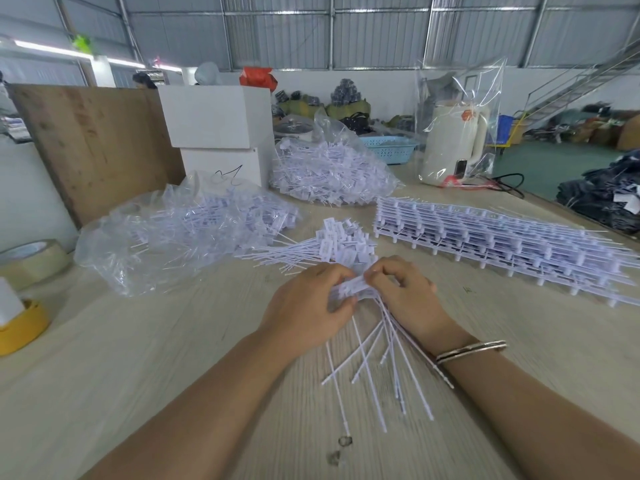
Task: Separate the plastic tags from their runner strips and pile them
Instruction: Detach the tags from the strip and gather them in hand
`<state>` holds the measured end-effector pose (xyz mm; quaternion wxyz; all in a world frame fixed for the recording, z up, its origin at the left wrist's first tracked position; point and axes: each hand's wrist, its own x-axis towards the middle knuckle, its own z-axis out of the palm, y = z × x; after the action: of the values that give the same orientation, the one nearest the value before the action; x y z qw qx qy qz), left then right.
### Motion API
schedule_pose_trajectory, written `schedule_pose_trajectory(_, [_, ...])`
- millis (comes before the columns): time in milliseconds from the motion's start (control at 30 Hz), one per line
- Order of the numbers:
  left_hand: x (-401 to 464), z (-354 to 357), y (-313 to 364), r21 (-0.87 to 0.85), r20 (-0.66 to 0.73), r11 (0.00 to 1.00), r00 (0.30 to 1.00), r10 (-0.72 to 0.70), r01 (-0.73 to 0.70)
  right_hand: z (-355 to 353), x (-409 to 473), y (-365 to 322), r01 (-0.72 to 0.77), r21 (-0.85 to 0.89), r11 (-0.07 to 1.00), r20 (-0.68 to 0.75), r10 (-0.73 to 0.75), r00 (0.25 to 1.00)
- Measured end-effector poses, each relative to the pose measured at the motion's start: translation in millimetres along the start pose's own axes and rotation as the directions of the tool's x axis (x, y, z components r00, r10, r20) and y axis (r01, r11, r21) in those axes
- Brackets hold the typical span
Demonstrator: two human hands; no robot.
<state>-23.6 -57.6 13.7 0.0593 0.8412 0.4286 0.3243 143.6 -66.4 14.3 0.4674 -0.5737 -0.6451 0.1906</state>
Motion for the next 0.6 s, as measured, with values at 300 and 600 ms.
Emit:
schedule_pose_trajectory(300, [-0.7,-2.5,-0.8,-0.077,0.012,0.997,1.0,0.01,-0.009,0.8,-0.5,-1.0,0.037,-0.051,0.998,0.116,-0.031,0.993])
schedule_pose_trajectory(600, [0.5,0.8,-7.8,0.043,0.034,0.999,0.999,0.0,-0.001,-1.4,0.3,-0.8,0.023,0.216,0.976,0.137,-0.054,0.989])
